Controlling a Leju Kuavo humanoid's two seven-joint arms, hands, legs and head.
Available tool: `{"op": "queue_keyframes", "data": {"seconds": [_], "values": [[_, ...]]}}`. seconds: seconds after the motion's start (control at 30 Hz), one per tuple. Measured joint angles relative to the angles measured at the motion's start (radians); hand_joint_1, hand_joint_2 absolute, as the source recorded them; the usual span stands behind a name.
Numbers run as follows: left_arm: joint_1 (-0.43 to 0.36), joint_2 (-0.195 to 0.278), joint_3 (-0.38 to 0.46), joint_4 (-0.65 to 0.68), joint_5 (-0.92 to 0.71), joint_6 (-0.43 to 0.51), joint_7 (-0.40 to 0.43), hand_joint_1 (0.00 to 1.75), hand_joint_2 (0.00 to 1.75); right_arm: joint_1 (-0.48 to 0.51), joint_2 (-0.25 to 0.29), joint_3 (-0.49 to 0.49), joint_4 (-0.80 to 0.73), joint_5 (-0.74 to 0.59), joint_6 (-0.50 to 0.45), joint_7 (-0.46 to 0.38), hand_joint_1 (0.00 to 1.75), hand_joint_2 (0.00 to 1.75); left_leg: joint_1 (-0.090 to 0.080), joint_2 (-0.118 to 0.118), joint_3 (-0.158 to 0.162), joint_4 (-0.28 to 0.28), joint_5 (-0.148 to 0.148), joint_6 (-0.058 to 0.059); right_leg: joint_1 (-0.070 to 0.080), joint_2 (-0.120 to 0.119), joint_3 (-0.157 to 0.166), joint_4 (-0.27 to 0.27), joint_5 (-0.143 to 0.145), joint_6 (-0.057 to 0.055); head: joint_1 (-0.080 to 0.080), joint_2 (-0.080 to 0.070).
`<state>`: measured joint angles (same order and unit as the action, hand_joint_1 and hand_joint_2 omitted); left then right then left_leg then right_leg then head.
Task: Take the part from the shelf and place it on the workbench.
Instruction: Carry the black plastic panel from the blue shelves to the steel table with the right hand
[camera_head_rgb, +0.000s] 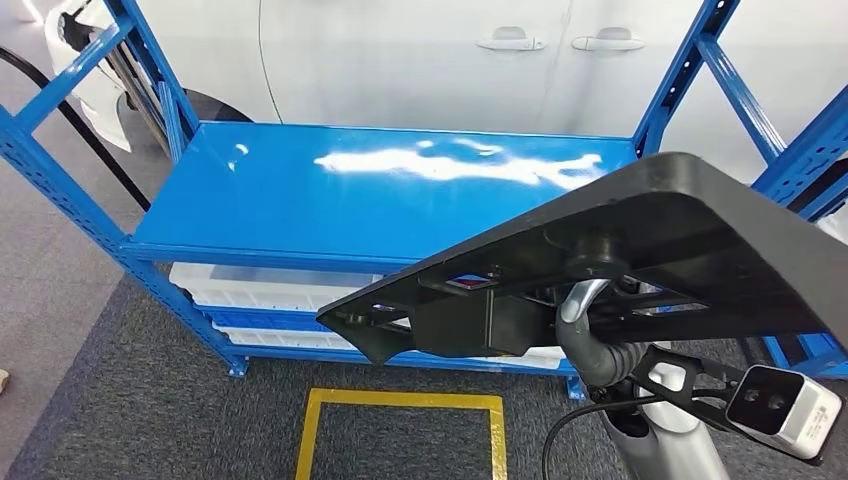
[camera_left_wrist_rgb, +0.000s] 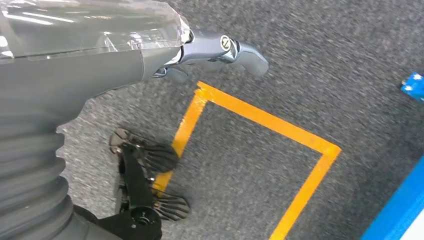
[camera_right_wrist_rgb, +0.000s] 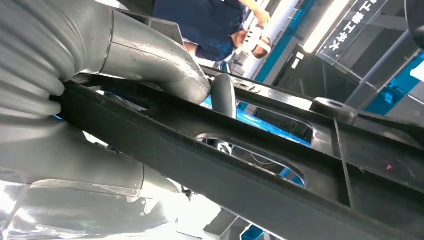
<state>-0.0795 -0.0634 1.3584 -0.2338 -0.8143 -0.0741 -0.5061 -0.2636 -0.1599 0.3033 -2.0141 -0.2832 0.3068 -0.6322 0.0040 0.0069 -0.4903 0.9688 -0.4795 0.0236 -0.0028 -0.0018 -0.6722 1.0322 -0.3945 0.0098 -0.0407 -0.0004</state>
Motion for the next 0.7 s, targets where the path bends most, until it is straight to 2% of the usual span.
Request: {"op": "queue_keyframes", "data": {"seconds": [0.03, 0.07, 0.1, 0.13, 0.17, 0.2, 0.23, 0.27, 0.3, 0.33, 0.37, 0.43, 0.47, 0.5, 0.53, 0.6, 0.63, 0.67, 0.7], "values": [[0.000, -0.002, 0.000, 0.000, 0.000, 0.000, 0.000, 0.00, 1.75, 0.004, -0.004, -0.004, 0.000, -0.002, 0.000, -0.002, 1.75, 1.75, 0.002, 0.002, -0.013, -0.003, 0.014, 0.005, -0.002, 0.001, -0.014, 0.044, -0.049, 0.005, 0.000, 0.000], [0.000, -0.003, 0.000, 0.000, 0.000, 0.000, 0.000, 0.00, 1.75, 0.008, -0.007, -0.006, 0.000, -0.003, 0.000, -0.003, 1.75, 1.75, 0.001, 0.003, -0.028, -0.003, 0.027, 0.008, -0.004, 0.002, -0.031, 0.104, -0.104, 0.009, 0.000, 0.000], [0.000, -0.003, 0.000, 0.000, -0.001, 0.000, 0.000, 0.00, 1.75, 0.012, -0.009, -0.009, 0.000, -0.004, 0.000, -0.004, 1.75, 1.75, 0.001, 0.004, -0.044, -0.001, 0.039, 0.008, -0.006, 0.002, -0.045, 0.171, -0.147, 0.013, 0.000, 0.000], [0.000, -0.004, 0.000, 0.000, -0.001, 0.000, 0.000, 0.00, 1.75, 0.016, -0.011, -0.011, 0.000, -0.005, 0.001, -0.005, 1.75, 1.75, 0.000, 0.004, -0.061, 0.001, 0.050, 0.007, -0.009, 0.002, -0.051, 0.227, -0.166, 0.017, 0.000, 0.000], [0.000, -0.005, 0.000, 0.000, -0.001, 0.000, 0.001, 0.00, 1.75, 0.019, -0.012, -0.012, 0.000, -0.006, 0.003, -0.006, 1.75, 1.75, 0.001, 0.004, -0.077, 0.004, 0.061, 0.005, -0.011, 0.002, -0.046, 0.257, -0.160, 0.021, 0.000, 0.000], [0.000, -0.006, 0.000, 0.000, -0.001, 0.000, 0.001, 0.00, 1.75, 0.021, -0.012, -0.014, 0.000, -0.008, 0.007, -0.006, 1.75, 1.75, 0.001, 0.004, -0.094, 0.009, 0.070, 0.003, -0.013, 0.001, -0.024, 0.253, -0.136, 0.023, 0.000, 0.000], [0.000, -0.007, 0.000, 0.000, 0.000, 0.000, 0.002, 0.00, 1.75, 0.021, -0.013, -0.015, 0.000, -0.010, 0.014, -0.006, 1.75, 1.75, 0.002, 0.004, -0.111, 0.016, 0.079, 0.000, -0.016, 0.001, 0.017, 0.213, -0.109, 0.024, 0.000, 0.000], [0.000, -0.008, 0.000, 0.000, 0.000, 0.000, 0.003, 0.00, 1.75, 0.018, -0.013, -0.016, 0.000, -0.013, 0.022, -0.005, 1.75, 1.75, 0.002, 0.004, -0.127, 0.024, 0.086, -0.005, -0.017, 0.002, 0.071, 0.146, -0.100, 0.024, 0.000, 0.000], [0.000, -0.009, 0.000, 0.000, 0.000, 0.000, 0.003, 0.00, 1.75, 0.014, -0.013, -0.017, 0.000, -0.016, 0.031, -0.003, 1.75, 1.75, 0.002, 0.003, -0.139, 0.033, 0.092, -0.010, -0.016, 0.003, 0.122, 0.074, -0.104, 0.021, 0.000, 0.000], [0.000, -0.010, 0.000, 0.000, 0.000, 0.001, 0.003, 0.00, 1.75, 0.011, -0.013, -0.017, 0.000, -0.019, 0.038, -0.001, 1.75, 1.75, 0.001, 0.002, -0.147, 0.040, 0.098, -0.015, -0.015, 0.004, 0.159, 0.018, -0.115, 0.015, 0.000, 0.000], [0.000, -0.011, 0.000, 0.000, 0.000, 0.001, 0.002, 0.00, 1.75, 0.007, -0.013, -0.018, 0.000, -0.023, 0.045, 0.001, 1.75, 1.75, 0.000, 0.002, -0.151, 0.043, 0.104, -0.021, -0.011, 0.005, 0.178, -0.013, -0.128, 0.008, -0.001, 0.000], [0.002, -0.012, 0.000, 0.000, 0.001, 0.003, 0.002, 0.00, 1.75, 0.003, -0.013, -0.019, 0.001, -0.028, 0.051, 0.005, 1.75, 1.75, 0.001, 0.001, -0.155, 0.041, 0.119, -0.034, -0.009, 0.005, 0.172, -0.022, -0.120, -0.010, -0.001, 0.000], [0.004, -0.013, 0.000, 0.000, 0.001, 0.004, 0.002, 0.00, 1.75, 0.002, -0.013, -0.019, 0.001, -0.029, 0.054, 0.006, 1.75, 1.75, 0.003, 0.000, -0.161, 0.046, 0.112, -0.040, -0.010, 0.003, 0.164, -0.023, -0.110, -0.019, -0.001, 0.000], [0.006, -0.014, 0.000, 0.000, 0.001, 0.005, 0.001, 0.00, 1.75, 0.000, -0.012, -0.019, 0.002, -0.032, 0.058, 0.006, 1.75, 1.75, 0.005, -0.001, -0.172, 0.065, 0.087, -0.045, -0.011, 0.000, 0.153, -0.025, -0.097, -0.028, -0.001, 0.000], [0.007, -0.015, 0.000, 0.000, 0.001, 0.007, 0.000, 0.00, 1.75, -0.001, -0.012, -0.020, 0.003, -0.037, 0.064, 0.007, 1.75, 1.75, 0.007, -0.002, -0.186, 0.103, 0.044, -0.051, -0.013, -0.002, 0.139, -0.027, -0.084, -0.035, -0.001, 0.000], [0.007, -0.015, 0.000, 0.000, 0.001, 0.012, -0.006, 0.00, 1.75, -0.001, -0.010, -0.022, 0.005, -0.051, 0.082, 0.007, 1.75, 1.75, 0.009, -0.002, -0.216, 0.225, -0.059, -0.059, -0.010, -0.003, 0.109, -0.027, -0.060, -0.042, -0.001, 0.000], [0.007, -0.015, 0.000, 0.000, 0.001, 0.014, -0.009, 0.00, 1.75, -0.001, -0.009, -0.025, 0.007, -0.059, 0.091, 0.006, 1.75, 1.75, 0.009, -0.002, -0.224, 0.284, -0.087, -0.062, -0.008, -0.003, 0.094, -0.025, -0.048, -0.042, -0.001, 0.000], [0.007, -0.014, 0.000, -0.001, 0.000, 0.015, -0.012, 0.00, 1.75, -0.001, -0.007, -0.028, 0.008, -0.067, 0.098, 0.007, 1.75, 1.75, 0.009, -0.002, -0.220, 0.321, -0.091, -0.063, -0.007, -0.003, 0.078, -0.024, -0.037, -0.041, -0.001, 0.000], [0.007, -0.013, 0.000, -0.001, -0.001, 0.015, -0.013, 0.00, 1.75, -0.001, -0.006, -0.032, 0.008, -0.074, 0.104, 0.009, 1.75, 1.75, 0.009, -0.002, -0.200, 0.325, -0.073, -0.063, -0.006, -0.004, 0.062, -0.022, -0.026, -0.040, -0.001, 0.000]]}}
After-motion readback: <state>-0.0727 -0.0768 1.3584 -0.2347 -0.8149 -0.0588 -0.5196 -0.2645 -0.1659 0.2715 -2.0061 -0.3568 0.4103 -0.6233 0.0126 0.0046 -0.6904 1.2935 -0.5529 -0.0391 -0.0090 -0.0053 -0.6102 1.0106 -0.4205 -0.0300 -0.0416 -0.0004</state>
